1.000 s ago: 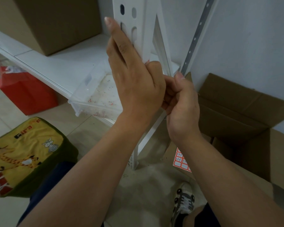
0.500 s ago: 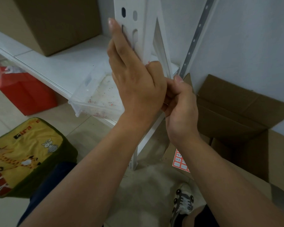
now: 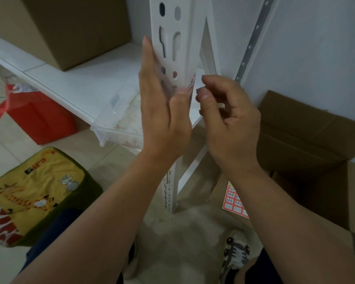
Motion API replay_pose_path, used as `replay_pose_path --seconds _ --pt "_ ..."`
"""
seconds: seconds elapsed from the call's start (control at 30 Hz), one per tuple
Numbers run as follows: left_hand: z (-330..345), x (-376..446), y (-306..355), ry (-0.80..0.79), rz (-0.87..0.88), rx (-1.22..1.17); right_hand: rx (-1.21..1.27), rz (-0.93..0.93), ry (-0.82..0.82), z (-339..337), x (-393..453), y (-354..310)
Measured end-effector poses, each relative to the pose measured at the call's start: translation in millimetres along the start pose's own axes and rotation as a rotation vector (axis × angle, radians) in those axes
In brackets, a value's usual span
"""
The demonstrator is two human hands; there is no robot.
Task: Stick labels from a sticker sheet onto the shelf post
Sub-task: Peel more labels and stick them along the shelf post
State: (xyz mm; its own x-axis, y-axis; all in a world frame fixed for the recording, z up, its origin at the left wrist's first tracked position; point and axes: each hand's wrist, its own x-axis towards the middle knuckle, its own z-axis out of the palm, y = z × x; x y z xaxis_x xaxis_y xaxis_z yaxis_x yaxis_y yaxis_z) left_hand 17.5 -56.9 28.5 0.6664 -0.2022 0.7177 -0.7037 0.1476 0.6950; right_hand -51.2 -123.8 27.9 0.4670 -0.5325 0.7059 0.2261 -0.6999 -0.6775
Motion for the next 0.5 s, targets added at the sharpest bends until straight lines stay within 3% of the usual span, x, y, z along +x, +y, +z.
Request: replay_pose_path --seconds 0.27,0.5 --pt "-7.6 1.9 3.4 -0.031 -0.165 -0.24 -0.245 -0.324 0.085 8.8 -0.1 1.6" --pt "-10.8 1.2 4.2 -0.058 -0.222 -0.279 -0.269 -0.374 0.095 9.0 1.1 2.6"
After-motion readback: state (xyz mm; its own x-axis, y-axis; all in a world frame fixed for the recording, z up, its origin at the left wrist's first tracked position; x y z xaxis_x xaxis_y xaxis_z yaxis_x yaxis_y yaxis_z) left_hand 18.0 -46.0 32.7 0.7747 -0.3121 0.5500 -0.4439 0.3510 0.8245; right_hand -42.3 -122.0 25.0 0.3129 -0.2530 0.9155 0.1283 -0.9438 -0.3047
